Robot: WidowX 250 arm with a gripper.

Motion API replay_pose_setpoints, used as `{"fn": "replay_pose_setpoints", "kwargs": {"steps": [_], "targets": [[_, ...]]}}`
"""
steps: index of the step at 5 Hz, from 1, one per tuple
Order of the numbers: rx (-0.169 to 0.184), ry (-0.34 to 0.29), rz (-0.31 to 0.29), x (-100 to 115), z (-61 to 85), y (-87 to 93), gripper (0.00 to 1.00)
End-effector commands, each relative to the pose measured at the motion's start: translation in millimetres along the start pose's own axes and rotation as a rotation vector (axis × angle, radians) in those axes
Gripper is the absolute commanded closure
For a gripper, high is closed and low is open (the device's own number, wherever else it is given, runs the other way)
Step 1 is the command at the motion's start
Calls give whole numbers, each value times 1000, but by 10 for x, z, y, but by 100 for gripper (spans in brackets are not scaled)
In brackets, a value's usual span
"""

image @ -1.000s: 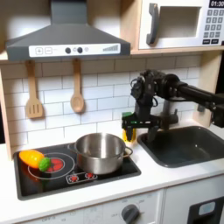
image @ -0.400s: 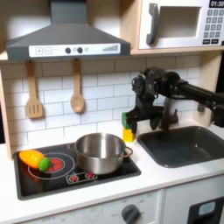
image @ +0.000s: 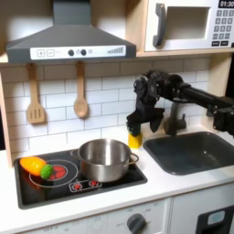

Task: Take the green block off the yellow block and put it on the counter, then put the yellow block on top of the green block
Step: 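Take the green block off the yellow block and put it on the counter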

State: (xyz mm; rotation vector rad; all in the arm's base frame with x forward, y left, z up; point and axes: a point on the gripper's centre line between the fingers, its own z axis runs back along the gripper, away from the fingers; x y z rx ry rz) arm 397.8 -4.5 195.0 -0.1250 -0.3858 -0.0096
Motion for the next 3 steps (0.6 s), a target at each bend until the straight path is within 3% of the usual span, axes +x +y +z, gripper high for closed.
{"fn": "replay_pose_setpoints", "kwargs": {"steps": [1,3], "targets": [[49,7,44,189,-185,119,0],[41,2,62,293,-250,99,0]]}}
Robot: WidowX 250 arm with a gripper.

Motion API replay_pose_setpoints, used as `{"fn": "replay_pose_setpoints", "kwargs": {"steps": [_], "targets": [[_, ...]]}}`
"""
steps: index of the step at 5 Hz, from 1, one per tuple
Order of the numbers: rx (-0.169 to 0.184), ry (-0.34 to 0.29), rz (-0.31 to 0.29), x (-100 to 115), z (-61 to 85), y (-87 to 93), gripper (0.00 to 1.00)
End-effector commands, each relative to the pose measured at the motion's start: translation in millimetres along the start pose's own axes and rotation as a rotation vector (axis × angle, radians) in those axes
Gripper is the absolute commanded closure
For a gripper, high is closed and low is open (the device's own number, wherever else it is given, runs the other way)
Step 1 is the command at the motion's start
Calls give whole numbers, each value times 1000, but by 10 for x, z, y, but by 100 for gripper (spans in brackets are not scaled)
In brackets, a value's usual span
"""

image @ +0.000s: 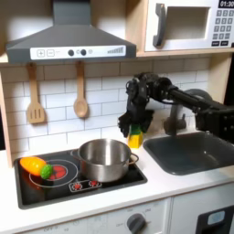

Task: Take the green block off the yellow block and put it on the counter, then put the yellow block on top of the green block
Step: 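Take the green block off the yellow block and put it on the counter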

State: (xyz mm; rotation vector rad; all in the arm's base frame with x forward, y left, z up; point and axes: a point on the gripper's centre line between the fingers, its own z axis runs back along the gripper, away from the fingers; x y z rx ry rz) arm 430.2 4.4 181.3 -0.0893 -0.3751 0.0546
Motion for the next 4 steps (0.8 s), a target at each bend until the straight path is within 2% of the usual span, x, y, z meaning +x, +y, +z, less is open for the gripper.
{"fn": "replay_pose_setpoints", "kwargs": {"steps": [1,3,4], "targets": [[-11,-1,8,40,-8,-38,0],[-26,4,-4,-14,-27,-28,0],[-37,18,-17,-47,-84,-42,100]]}}
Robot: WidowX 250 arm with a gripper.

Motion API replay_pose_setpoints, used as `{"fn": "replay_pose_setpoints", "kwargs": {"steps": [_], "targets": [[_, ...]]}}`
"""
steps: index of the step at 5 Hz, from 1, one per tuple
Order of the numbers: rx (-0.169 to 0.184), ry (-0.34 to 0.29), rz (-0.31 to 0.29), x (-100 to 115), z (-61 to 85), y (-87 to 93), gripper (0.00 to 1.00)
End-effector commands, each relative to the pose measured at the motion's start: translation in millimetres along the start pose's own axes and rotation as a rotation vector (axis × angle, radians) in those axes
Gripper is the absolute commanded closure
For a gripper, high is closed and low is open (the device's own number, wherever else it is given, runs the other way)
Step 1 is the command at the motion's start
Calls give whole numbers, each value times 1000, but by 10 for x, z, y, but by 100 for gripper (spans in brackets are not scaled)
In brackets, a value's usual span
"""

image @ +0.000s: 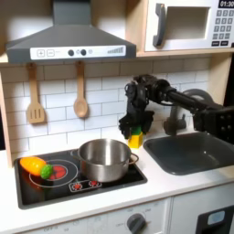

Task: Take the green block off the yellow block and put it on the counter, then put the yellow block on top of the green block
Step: 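Take the green block off the yellow block and put it on the counter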

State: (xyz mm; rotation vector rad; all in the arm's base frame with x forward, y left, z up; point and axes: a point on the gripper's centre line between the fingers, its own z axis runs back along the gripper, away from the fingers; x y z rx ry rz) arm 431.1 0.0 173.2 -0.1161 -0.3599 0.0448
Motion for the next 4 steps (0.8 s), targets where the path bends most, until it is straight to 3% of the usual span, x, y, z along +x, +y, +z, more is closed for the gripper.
{"fn": "replay_pose_setpoints", "kwargs": {"steps": [1,2,3,4], "targets": [[-10,2,-14,-26,-19,-7,100],[-12,2,-12,-32,-14,3,100],[-4,-3,-2,-33,11,21,6],[-9,9,-1,-59,0,-3,0]]}}
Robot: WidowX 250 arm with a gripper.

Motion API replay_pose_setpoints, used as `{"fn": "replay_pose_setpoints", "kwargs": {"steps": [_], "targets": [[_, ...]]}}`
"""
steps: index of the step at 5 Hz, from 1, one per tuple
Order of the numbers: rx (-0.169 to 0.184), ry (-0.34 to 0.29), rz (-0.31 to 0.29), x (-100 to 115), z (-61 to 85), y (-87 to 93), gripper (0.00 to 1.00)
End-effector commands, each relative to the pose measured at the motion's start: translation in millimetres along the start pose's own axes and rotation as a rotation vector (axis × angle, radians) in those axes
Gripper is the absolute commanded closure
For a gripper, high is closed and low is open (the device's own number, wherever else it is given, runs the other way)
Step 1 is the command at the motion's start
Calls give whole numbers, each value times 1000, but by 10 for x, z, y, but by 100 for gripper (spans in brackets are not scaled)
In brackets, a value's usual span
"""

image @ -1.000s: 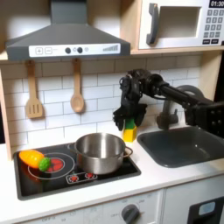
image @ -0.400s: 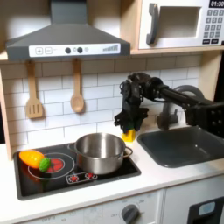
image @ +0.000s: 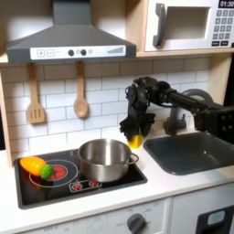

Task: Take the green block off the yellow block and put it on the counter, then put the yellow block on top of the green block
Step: 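Take the green block off the yellow block and put it on the counter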

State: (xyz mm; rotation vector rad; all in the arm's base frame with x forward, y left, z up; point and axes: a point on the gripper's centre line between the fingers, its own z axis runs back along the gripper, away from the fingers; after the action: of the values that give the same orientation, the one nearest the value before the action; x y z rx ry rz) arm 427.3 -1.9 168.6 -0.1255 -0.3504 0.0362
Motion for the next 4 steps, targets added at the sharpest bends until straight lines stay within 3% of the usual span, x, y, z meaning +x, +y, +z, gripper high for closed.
{"fn": "replay_pose_setpoints", "kwargs": {"steps": [1,2,3,4], "targets": [[13,-4,13,-18,45,27,0],[-2,-24,15,19,137,7,0],[-10,-9,2,57,110,-14,0],[-25,-30,0,144,172,-42,0]]}}
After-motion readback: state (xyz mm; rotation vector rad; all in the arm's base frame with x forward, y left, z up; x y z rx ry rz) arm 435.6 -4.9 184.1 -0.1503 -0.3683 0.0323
